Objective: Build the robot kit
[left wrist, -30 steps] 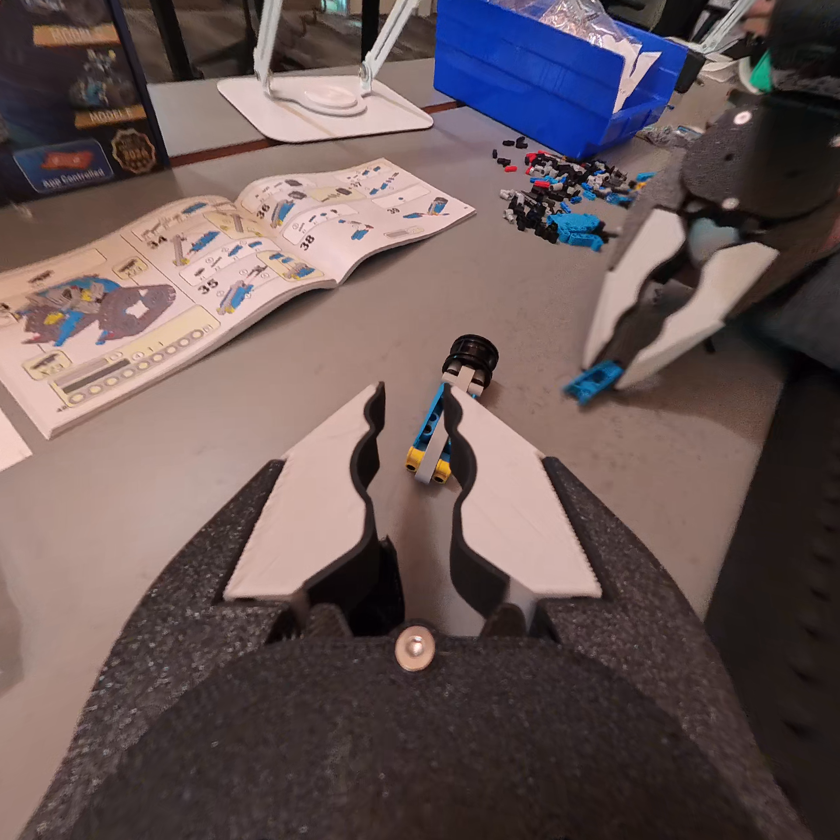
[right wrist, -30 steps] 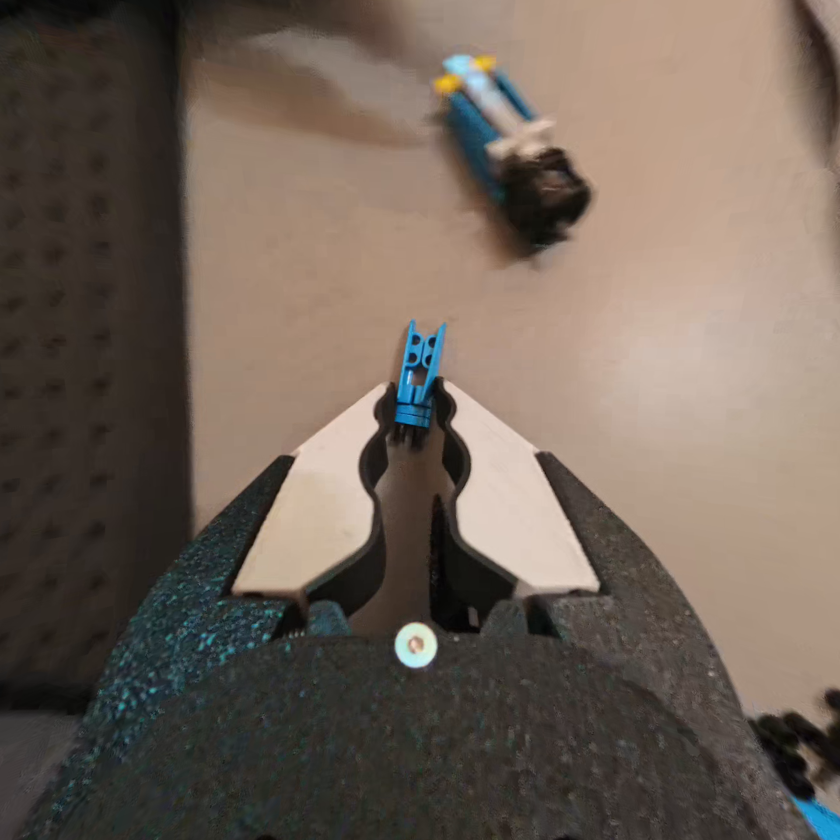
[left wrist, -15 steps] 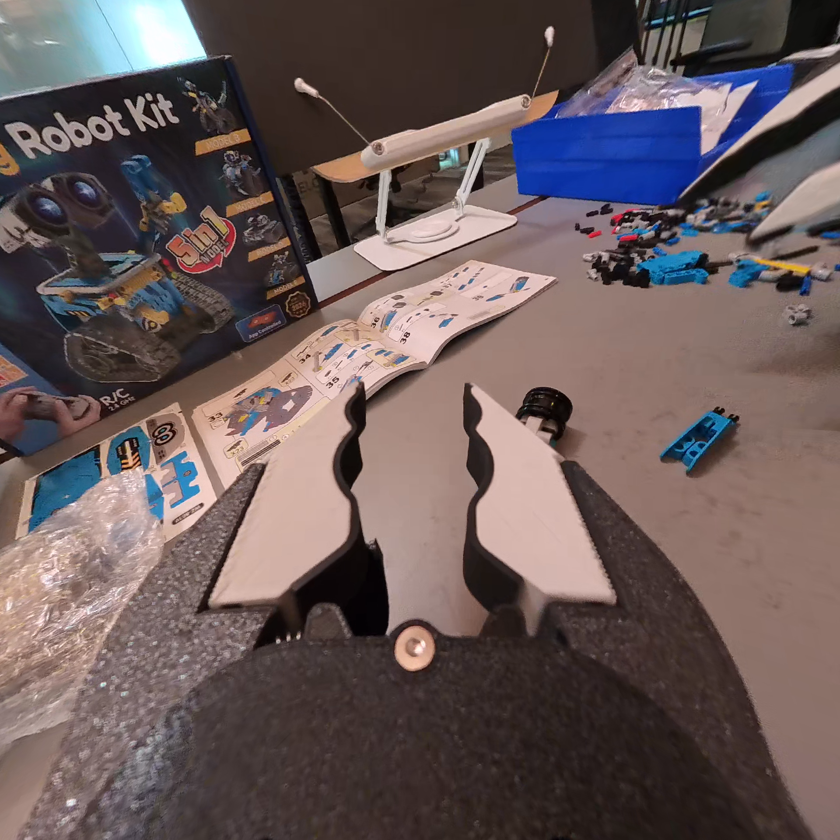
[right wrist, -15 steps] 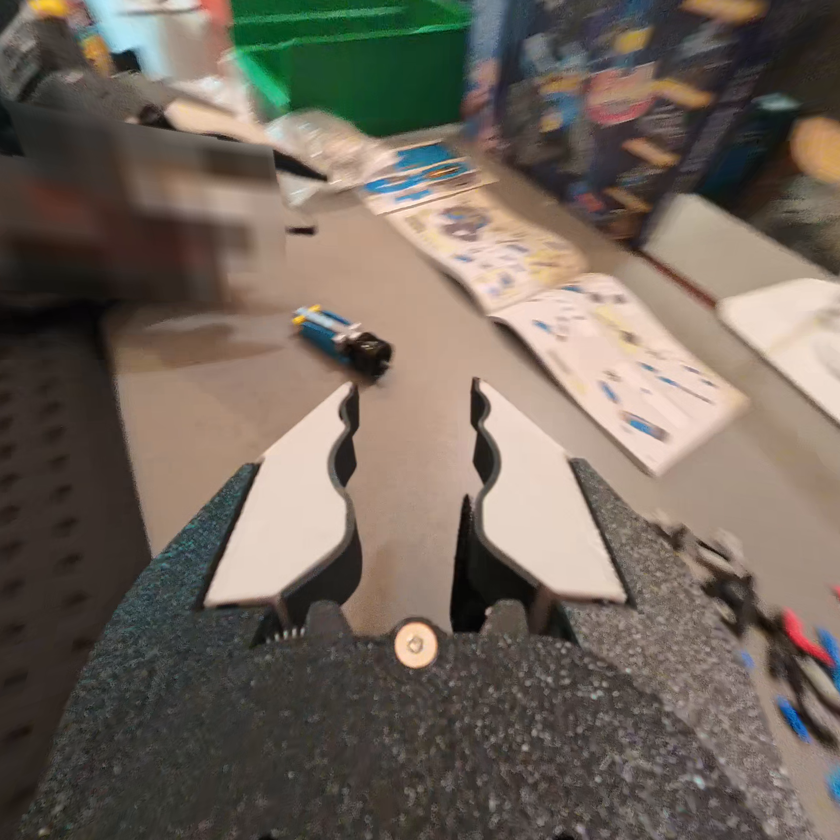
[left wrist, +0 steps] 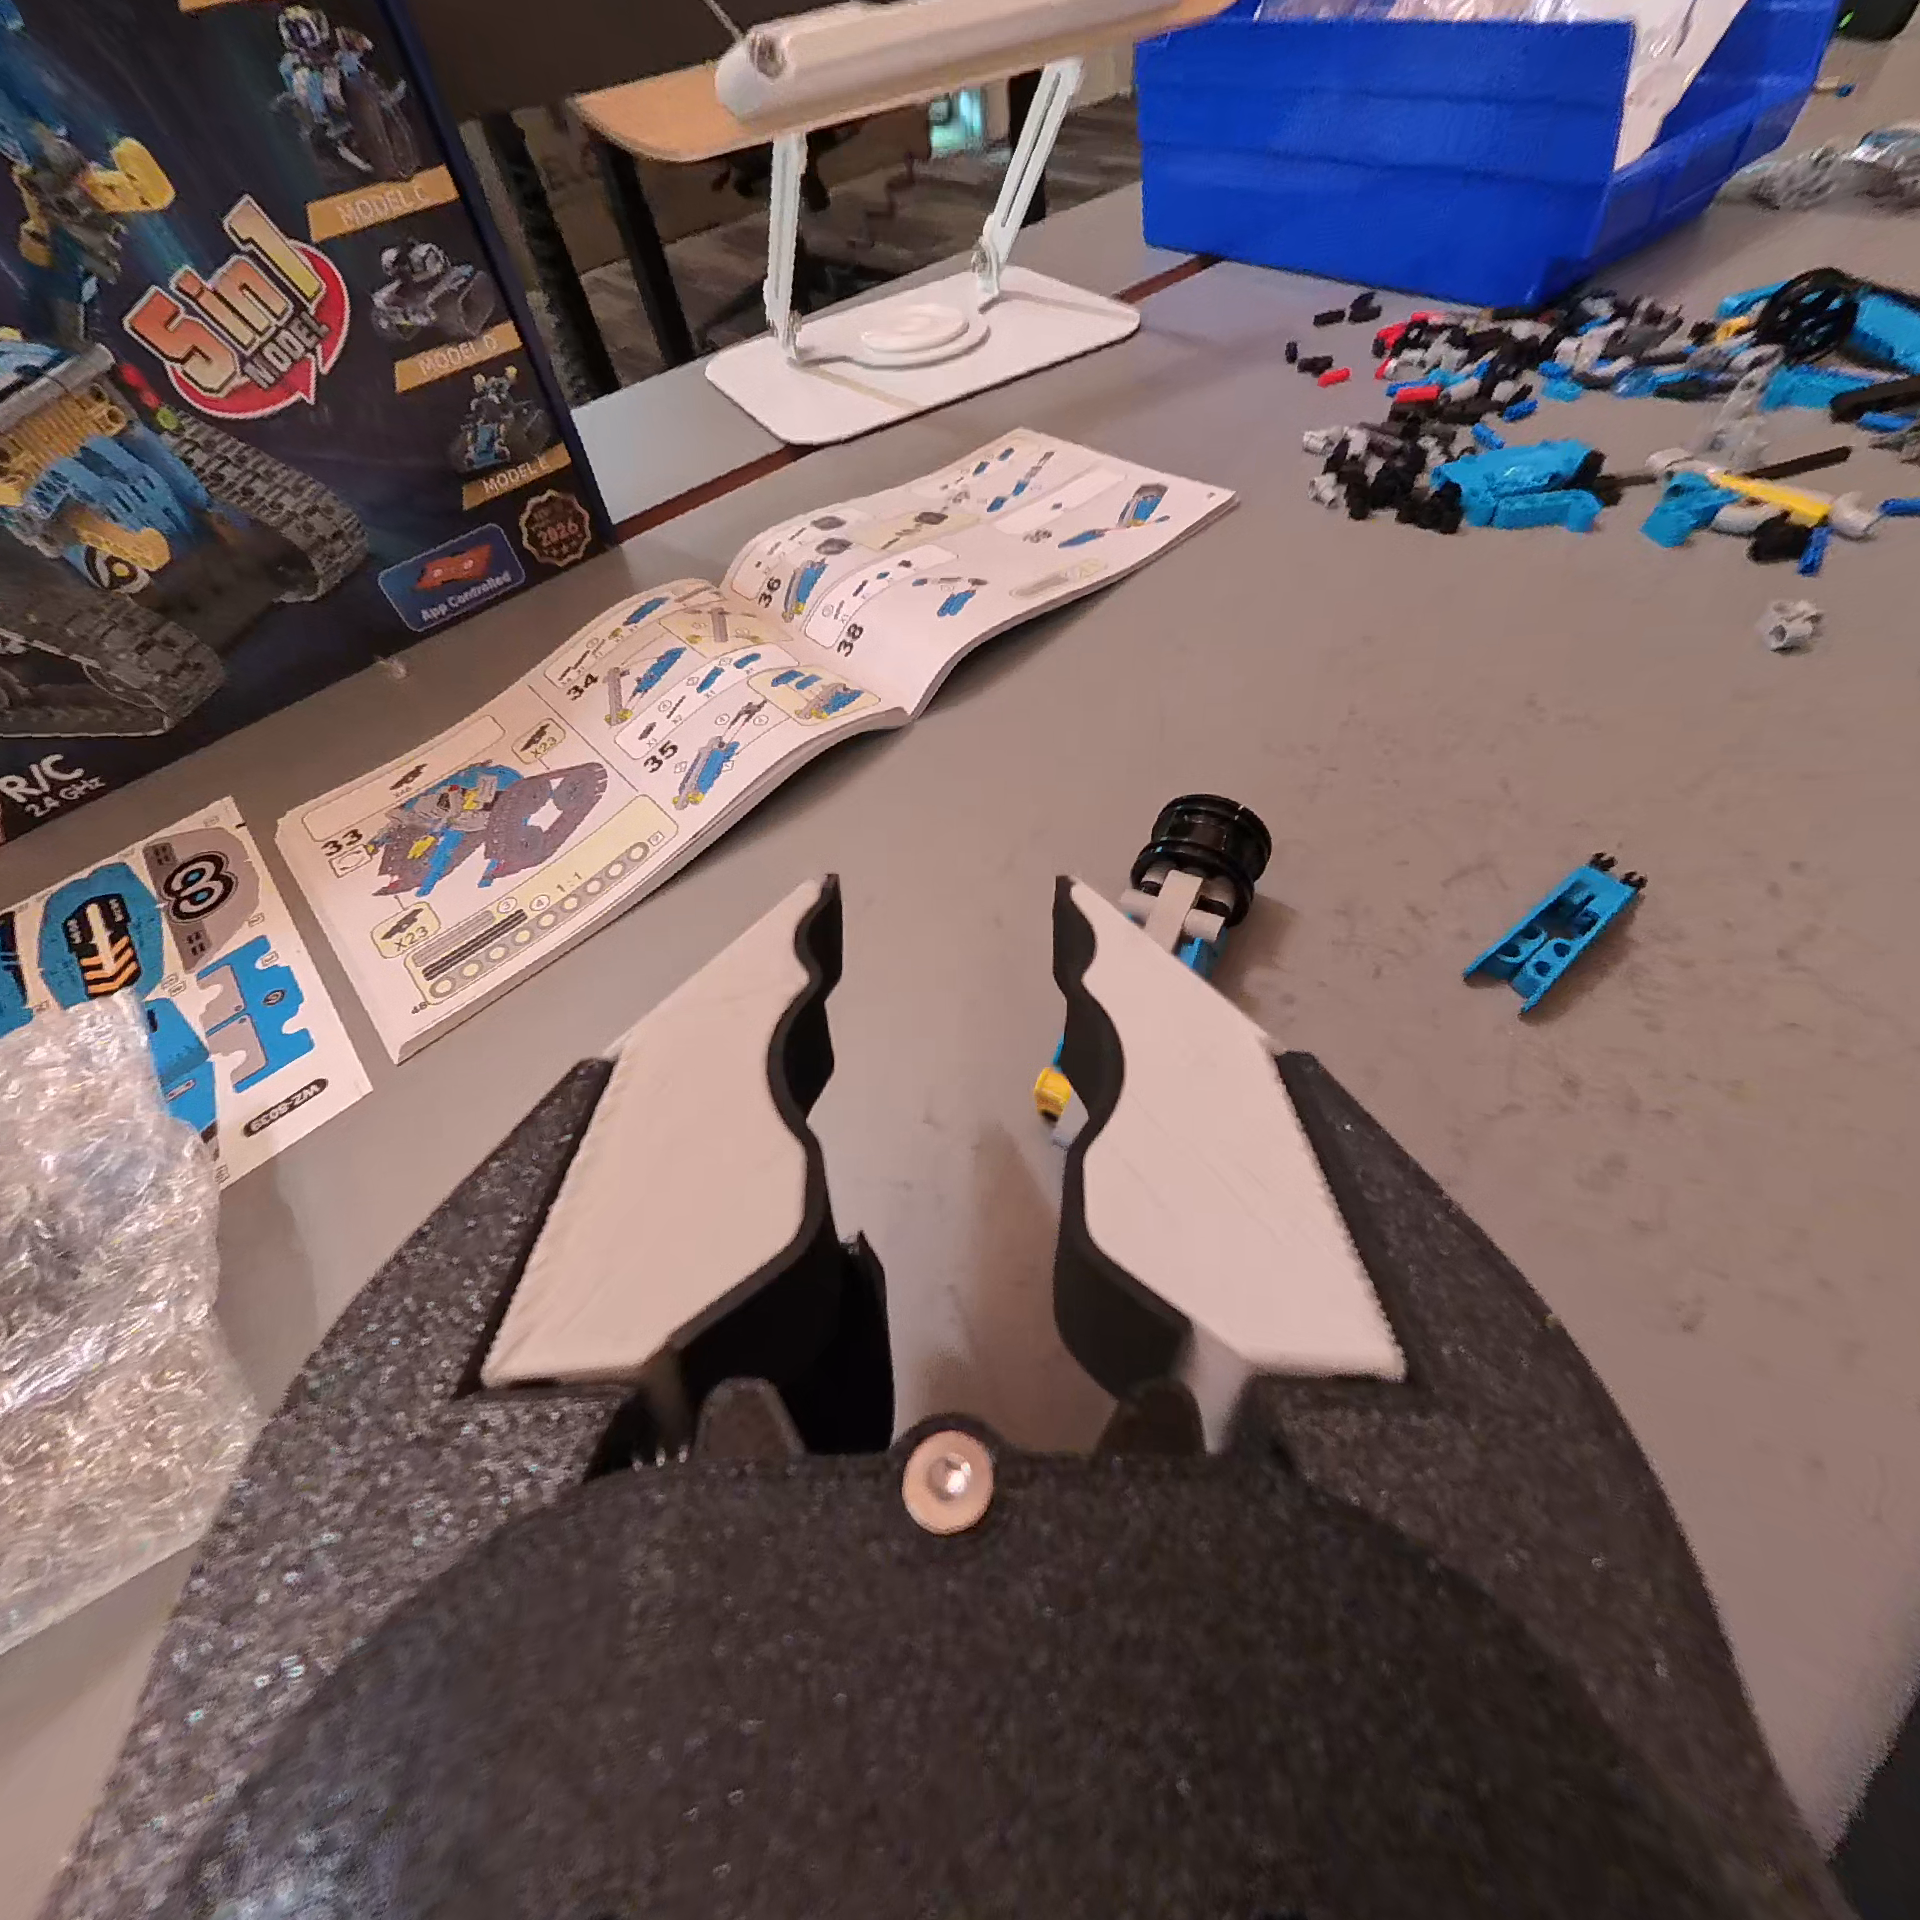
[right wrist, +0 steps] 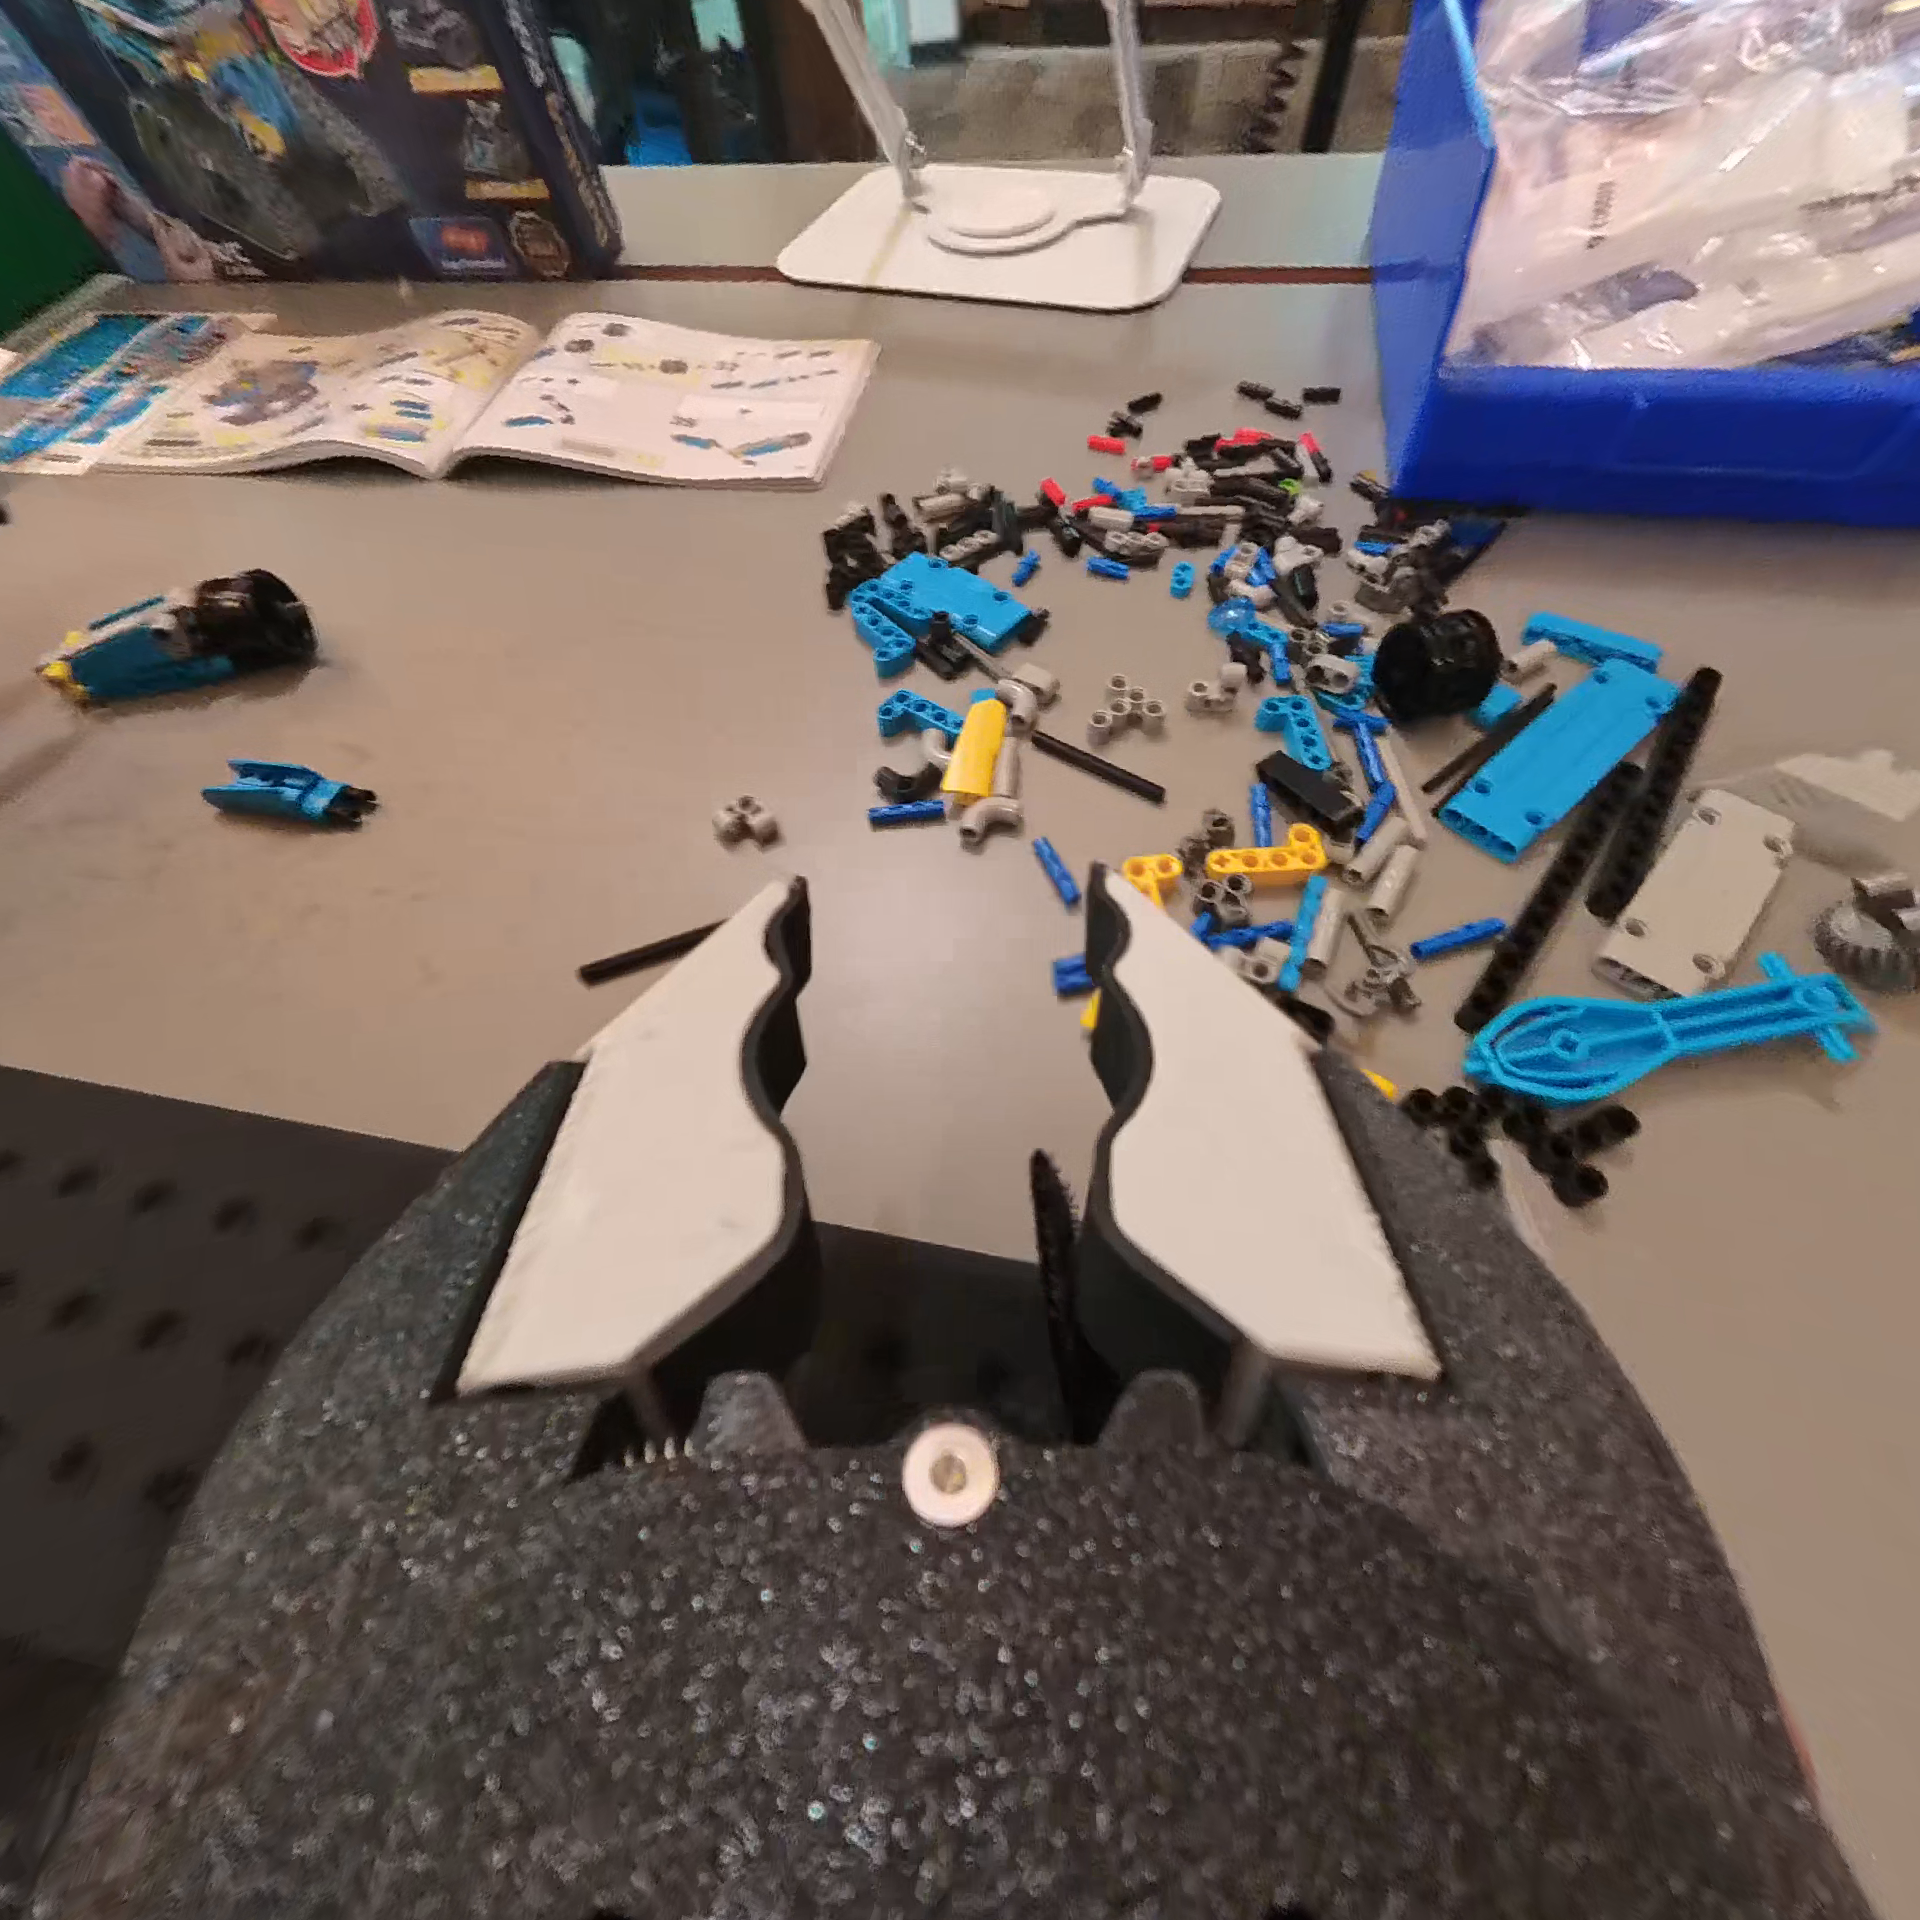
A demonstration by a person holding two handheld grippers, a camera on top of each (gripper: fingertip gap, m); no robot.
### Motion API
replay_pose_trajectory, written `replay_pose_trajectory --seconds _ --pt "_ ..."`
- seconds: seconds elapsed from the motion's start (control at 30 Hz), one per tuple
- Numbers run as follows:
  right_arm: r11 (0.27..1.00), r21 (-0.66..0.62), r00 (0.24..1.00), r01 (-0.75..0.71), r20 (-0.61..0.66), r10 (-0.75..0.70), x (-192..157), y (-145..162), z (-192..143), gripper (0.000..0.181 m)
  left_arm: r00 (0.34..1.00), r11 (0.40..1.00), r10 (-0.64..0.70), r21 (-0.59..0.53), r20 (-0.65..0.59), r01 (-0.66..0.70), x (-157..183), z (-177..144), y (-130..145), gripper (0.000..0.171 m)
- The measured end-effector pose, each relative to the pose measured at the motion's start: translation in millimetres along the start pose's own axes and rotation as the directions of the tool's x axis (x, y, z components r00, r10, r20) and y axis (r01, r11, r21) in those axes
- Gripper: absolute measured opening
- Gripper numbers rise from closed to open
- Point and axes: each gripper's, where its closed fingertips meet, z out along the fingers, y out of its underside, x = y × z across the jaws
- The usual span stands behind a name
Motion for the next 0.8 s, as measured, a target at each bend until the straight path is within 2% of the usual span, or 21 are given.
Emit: replay_pose_trajectory --seconds 0.07,0.13,0.2,0.37,0.6,0.73,0.8 --pt "0.999 -0.031 1.0 -0.006 -0.028 0.005 9.6 6.0 4.4 0.054 0.999 0.999 0.008 -0.052 0.033 -0.006 -3.1 4.7 6.7 0.04" --pt "0.997 -0.073 1.0 -0.028 0.007 0.028 8.0 14.8 10.4 0.045 1.0 0.995 0.01 -0.095 0.022 -0.008 -1.0 7.3 13.0 0.041" --pt "0.991 -0.112 0.996 -0.067 0.045 0.072 5.1 18.6 14.5 0.034 1.0 0.995 0.0 -0.097 0.01 0.001 0.3 7.2 13.3 0.041" --pt "0.986 -0.116 0.982 -0.116 0.138 0.132 -2.4 16.9 14.9 0.035 0.995 0.993 -0.1 -0.07 -0.013 0.098 -6.8 4.6 10.0 0.041" --pt "0.995 -0.009 0.991 -0.095 0.097 0.095 5.4 0.1 7.8 0.034 0.975 0.976 -0.209 -0.081 -0.072 0.203 -8.9 4.4 11.6 0.052" --pt "0.975 0.186 0.991 -0.121 0.086 0.107 16.6 -31.2 -8.8 0.024 0.972 0.975 -0.218 -0.068 -0.081 0.213 -8.6 2.4 9.9 0.052" --pt "0.965 0.217 0.988 -0.148 0.068 0.136 26.2 -34.2 -13.2 0.023 0.971 0.973 -0.224 -0.073 -0.087 0.218 -8.1 2.7 10.5 0.052"
